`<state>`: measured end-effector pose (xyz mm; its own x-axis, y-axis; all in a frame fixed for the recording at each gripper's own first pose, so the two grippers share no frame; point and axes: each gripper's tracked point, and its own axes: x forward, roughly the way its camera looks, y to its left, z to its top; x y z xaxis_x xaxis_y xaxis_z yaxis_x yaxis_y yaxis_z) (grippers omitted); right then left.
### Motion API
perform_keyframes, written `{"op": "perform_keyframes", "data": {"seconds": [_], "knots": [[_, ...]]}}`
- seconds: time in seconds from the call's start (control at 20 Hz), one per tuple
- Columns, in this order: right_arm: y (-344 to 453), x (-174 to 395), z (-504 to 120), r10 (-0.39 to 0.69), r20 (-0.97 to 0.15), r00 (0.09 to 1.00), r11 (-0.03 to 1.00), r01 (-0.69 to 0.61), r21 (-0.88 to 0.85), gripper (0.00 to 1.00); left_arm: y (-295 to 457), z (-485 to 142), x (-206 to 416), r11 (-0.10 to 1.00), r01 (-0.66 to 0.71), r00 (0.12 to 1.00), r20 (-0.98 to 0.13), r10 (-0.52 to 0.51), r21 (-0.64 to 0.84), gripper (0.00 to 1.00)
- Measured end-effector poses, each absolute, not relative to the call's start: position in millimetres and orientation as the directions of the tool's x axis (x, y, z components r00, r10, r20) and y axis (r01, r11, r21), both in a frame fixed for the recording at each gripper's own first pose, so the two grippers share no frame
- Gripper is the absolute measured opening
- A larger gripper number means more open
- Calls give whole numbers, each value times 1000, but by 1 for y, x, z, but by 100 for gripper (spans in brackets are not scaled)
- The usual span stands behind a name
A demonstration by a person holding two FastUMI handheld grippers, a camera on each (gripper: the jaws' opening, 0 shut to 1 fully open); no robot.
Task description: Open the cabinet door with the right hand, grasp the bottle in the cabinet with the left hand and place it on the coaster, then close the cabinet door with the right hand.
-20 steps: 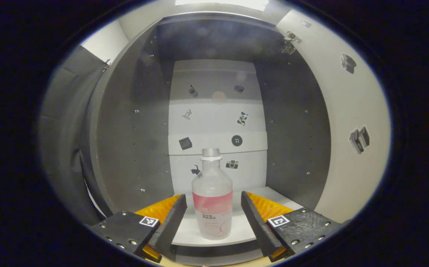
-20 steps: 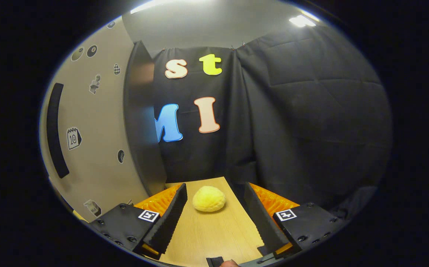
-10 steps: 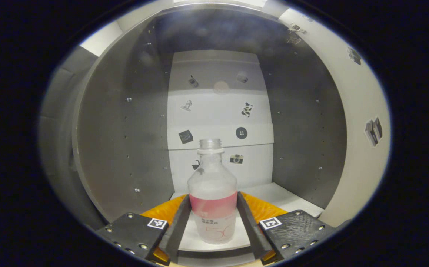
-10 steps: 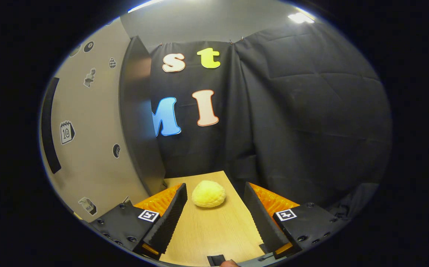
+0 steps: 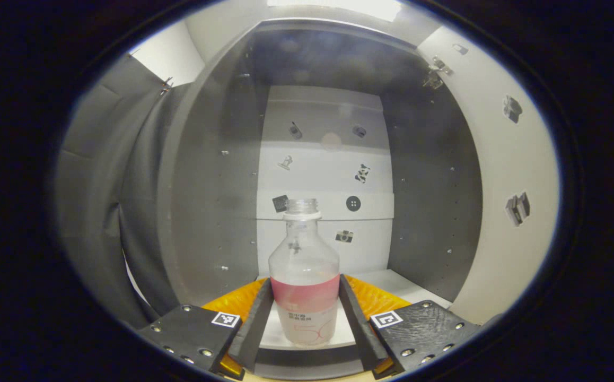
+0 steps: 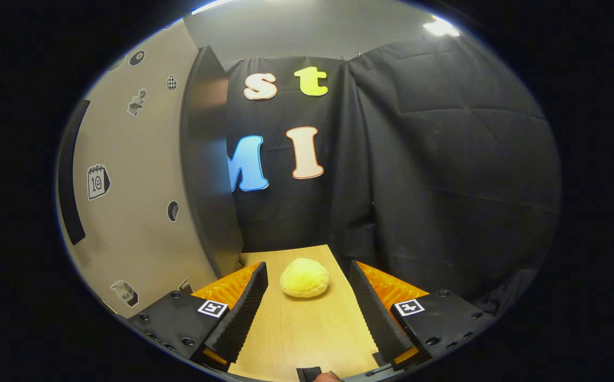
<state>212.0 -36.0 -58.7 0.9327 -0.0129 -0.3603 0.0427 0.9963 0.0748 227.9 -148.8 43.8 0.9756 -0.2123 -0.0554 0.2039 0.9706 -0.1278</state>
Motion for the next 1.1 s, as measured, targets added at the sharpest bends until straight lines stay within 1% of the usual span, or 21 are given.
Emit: {"op": "perform_keyframes", "data": {"seconds": [0.2,0.25,0.6,0.65,0.85,1.1], "knots": [[-26,216,-60,19,-359,933,997,10,79,98,-125,36,195,972,184,981,-37,-191,-145,74],[-23,217,-60,27,-357,934,997,1,79,98,-119,33,187,973,178,982,-38,-186,-147,72],[-6,229,-59,73,-339,938,995,-46,88,98,-79,-11,130,979,121,989,-64,-133,-163,72],[-5,231,-59,79,-340,937,995,-52,86,98,-75,-19,123,979,113,989,-72,-126,-168,72],[3,235,-60,104,-341,934,994,-85,68,98,-56,-49,97,980,63,990,-110,-85,-187,76],[11,238,-62,136,-345,929,991,-121,63,98,-37,-80,62,983,7,989,-143,-33,-181,73]]}}
